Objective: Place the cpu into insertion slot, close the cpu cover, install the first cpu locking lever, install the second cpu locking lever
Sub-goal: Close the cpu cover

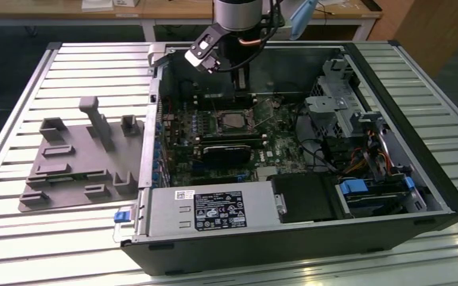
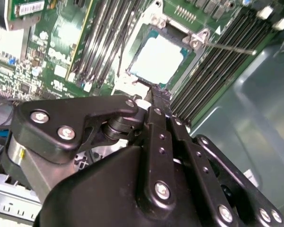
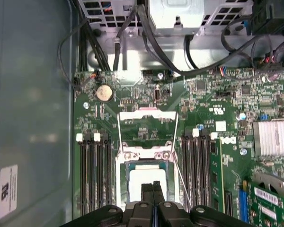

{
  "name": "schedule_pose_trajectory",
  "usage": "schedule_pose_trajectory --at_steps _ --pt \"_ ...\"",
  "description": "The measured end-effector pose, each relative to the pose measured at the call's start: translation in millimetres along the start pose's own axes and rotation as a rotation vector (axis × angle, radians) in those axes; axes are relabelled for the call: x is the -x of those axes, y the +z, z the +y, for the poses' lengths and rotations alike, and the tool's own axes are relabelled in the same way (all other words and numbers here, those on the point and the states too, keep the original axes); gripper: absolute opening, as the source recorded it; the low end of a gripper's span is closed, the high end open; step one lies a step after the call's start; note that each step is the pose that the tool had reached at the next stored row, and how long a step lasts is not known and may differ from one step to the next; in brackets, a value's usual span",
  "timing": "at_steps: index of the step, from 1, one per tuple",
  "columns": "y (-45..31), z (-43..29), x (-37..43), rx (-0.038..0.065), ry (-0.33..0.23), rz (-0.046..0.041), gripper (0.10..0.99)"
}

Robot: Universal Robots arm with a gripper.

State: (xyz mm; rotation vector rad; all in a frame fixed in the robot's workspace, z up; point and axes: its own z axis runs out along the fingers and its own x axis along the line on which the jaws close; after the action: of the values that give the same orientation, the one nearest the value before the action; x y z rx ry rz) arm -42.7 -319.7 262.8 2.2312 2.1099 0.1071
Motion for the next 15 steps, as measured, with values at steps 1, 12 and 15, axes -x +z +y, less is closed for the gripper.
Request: schedule_pose_trajectory --at_steps 1,12,15 --pt "0.1 1.6 -0.1 0.000 0.000 0.0000 0.102" --pt "2.1 21.4 -1.2 0.000 0.000 0.0000 0.102" --pt "2.6 26.9 -1.5 0.000 0.000 0.0000 0.102"
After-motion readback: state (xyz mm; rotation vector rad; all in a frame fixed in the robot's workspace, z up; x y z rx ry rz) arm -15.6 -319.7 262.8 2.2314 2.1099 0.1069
